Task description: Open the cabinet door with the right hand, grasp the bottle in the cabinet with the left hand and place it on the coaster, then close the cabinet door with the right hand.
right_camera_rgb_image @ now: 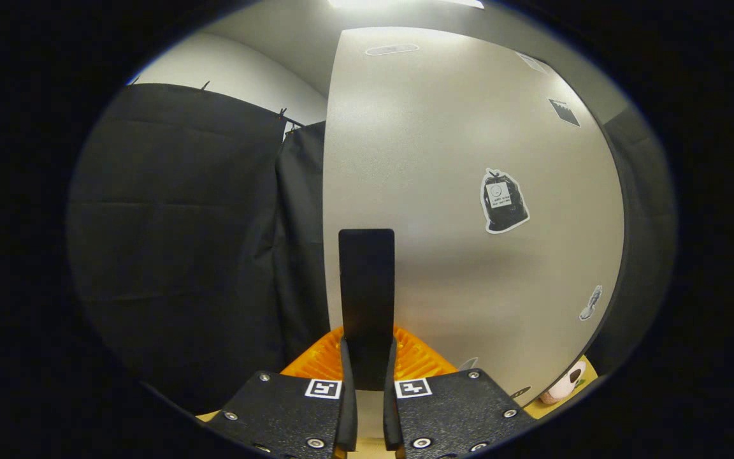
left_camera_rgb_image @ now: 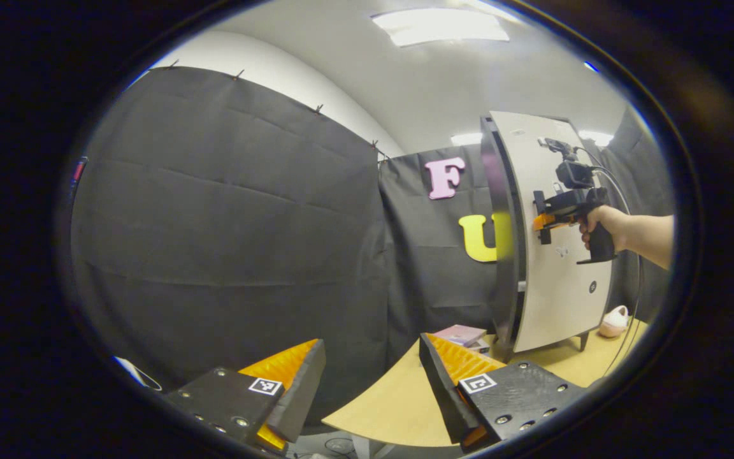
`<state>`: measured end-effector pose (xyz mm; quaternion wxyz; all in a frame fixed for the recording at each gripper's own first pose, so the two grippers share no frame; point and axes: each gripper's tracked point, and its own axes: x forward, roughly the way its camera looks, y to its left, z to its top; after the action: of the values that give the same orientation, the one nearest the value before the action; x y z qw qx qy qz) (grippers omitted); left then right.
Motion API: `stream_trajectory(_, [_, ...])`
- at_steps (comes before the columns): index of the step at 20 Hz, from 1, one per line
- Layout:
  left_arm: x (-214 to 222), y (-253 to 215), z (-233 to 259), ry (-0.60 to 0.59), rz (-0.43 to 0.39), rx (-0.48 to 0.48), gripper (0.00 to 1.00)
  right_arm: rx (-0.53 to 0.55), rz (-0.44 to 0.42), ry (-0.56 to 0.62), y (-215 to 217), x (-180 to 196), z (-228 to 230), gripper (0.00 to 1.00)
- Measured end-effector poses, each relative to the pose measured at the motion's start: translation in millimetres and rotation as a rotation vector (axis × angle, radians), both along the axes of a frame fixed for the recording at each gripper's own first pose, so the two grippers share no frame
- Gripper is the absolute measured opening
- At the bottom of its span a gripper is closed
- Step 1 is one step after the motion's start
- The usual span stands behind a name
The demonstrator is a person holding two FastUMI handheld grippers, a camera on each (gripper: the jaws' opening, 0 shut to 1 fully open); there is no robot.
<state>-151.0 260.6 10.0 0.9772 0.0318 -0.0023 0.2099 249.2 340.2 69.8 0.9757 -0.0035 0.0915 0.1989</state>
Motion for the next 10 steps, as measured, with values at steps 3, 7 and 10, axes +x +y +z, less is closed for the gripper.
stream_trajectory(3, [13.2, -20.4, 1.3, -0.001, -0.047, -0.001, 0.85, 0.01, 0.039, 0.004, -5.3, -3.8, -0.2, 0.17])
stream_trajectory(7, [27.4, -53.4, 5.3, -0.006, -0.103, -0.007, 0.89, 0.02, 0.089, 0.014, -12.1, -12.6, 1.0, 0.17])
stream_trajectory(10, [39.7, -76.9, 6.6, -0.003, -0.139, -0.014, 0.85, 0.024, 0.123, 0.018, -17.7, -16.2, 3.0, 0.16])
